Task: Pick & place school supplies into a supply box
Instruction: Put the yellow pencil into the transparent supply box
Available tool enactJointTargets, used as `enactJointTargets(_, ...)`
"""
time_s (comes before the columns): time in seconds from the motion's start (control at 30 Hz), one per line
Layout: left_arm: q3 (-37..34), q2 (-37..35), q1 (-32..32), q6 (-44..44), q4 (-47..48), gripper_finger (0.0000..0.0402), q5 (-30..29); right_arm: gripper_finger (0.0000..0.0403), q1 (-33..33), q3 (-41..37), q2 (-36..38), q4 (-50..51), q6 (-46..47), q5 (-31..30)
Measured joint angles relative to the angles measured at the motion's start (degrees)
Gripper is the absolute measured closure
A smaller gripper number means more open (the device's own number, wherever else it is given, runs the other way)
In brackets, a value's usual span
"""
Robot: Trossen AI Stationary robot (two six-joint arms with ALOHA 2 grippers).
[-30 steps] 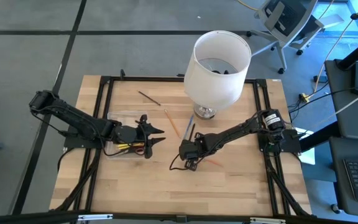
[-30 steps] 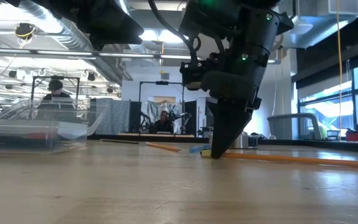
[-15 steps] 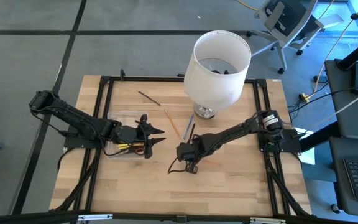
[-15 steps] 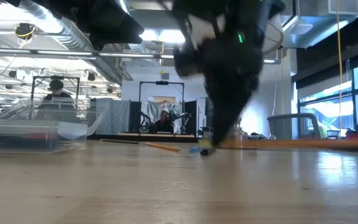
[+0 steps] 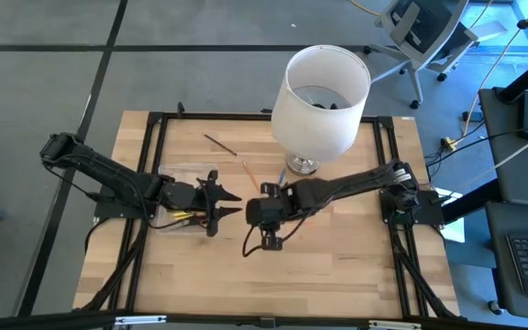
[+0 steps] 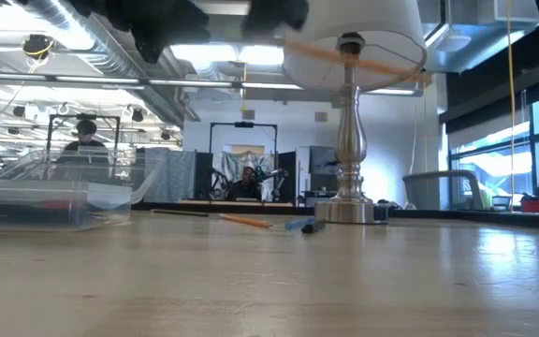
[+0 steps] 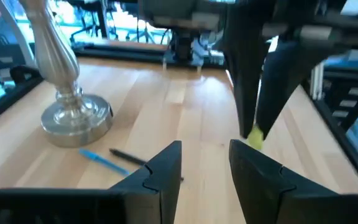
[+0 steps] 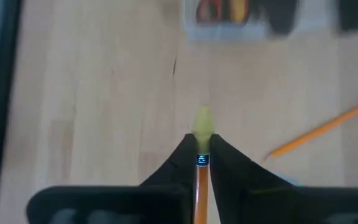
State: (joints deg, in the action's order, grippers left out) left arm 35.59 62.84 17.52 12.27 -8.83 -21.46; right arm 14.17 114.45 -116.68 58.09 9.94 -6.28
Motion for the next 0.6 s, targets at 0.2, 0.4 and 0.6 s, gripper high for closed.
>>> enactJointTargets(0.2, 0.0, -1.7, 0.0, 0.4, -0.7, 0.0274, 0.7, 0.0363, 0.0, 12.3, 0.1, 2.4, -3.5, -1.7)
enactJointTargets(0.4, 0.0, 0.5, 0.0, -4.2, -8.1, 0.0274, 1.1, 0.0365, -0.2, 20.2, 0.2, -11.1, -10.6, -1.7)
enactJointTargets(0.6, 0.0, 3.0, 0.2, -16.9, -23.5, 0.0274, 4.0, 0.0362, -0.2, 20.4, 0.3, -31.1, -16.9, 2.1)
